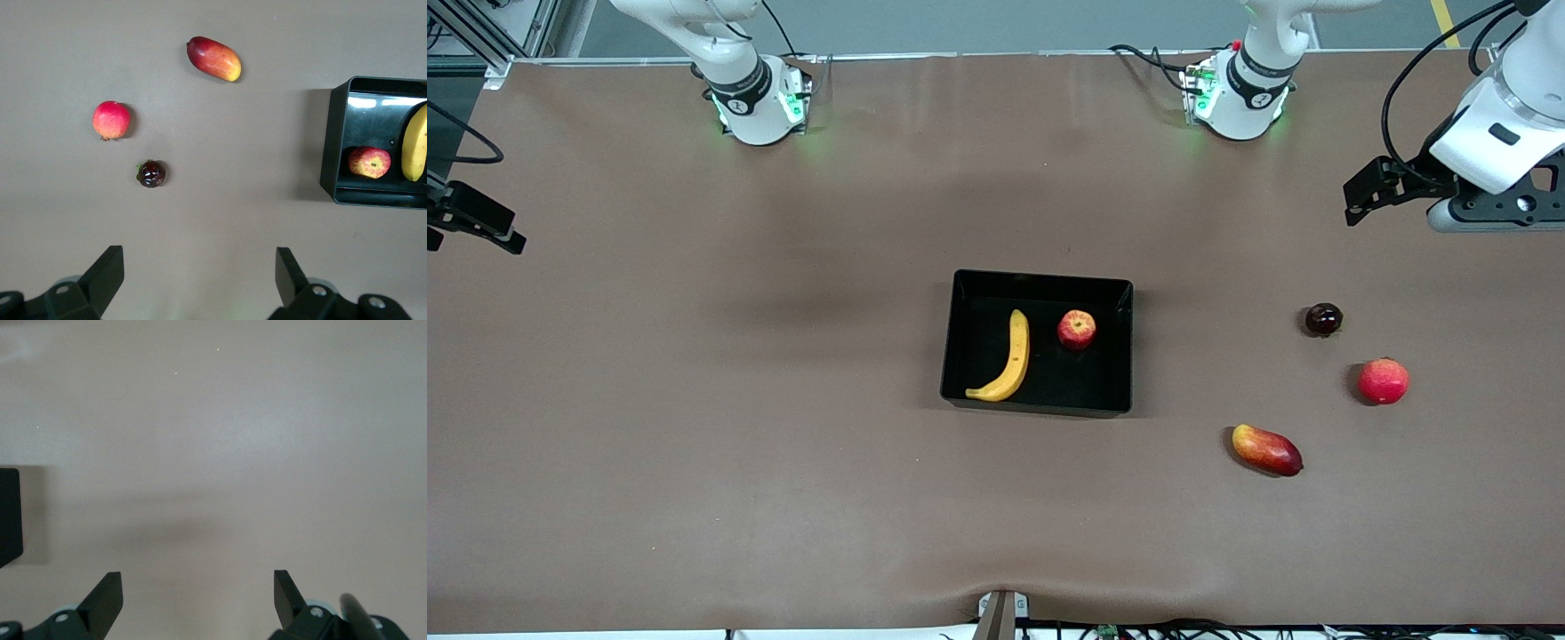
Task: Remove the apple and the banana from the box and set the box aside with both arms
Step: 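Move the left gripper from rest over the black box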
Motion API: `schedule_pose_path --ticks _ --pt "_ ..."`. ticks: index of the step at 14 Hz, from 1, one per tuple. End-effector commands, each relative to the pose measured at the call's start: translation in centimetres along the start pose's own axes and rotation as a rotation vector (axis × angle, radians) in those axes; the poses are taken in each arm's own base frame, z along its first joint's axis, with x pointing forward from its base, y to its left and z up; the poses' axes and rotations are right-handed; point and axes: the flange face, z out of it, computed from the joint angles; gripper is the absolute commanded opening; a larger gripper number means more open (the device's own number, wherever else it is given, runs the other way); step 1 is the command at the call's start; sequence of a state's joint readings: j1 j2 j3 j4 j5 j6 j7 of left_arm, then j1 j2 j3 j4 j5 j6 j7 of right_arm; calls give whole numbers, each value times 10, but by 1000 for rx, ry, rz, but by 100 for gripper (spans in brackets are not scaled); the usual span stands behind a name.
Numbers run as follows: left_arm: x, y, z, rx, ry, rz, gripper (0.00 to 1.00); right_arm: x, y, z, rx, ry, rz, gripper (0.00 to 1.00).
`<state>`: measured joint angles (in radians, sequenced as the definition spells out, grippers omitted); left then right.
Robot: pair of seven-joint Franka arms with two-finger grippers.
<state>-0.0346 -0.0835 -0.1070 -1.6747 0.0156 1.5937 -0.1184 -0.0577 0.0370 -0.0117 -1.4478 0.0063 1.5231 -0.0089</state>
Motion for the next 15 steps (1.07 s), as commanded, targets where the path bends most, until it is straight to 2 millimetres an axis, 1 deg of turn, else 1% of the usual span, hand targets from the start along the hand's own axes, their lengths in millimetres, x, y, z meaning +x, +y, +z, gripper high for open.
schedule_pose_path --ticks 1,5,6,8,10,12,14,15 --pt "5 1 -8 -7 14 -2 100 0 4 -4 15 10 6 100" --pt "13 -2 -9 -8 14 -2 100 0 4 -4 15 10 6 100" --pt "20 -2 -7 -15 12 -5 100 0 4 -3 15 8 6 100" --pt "41 -4 -1 -18 -16 -11 100 0 4 -3 15 8 6 100" --pt "55 -8 22 -17 -51 -20 100 1 4 -4 15 10 6 100" --pt "74 -19 53 -15 -65 -24 100 1 4 -4 16 10 6 100" --pt "92 -39 93 1 -80 -48 100 1 4 -4 16 13 6 100" --pt "98 -44 114 2 -81 -52 100 1 4 -4 16 11 6 100"
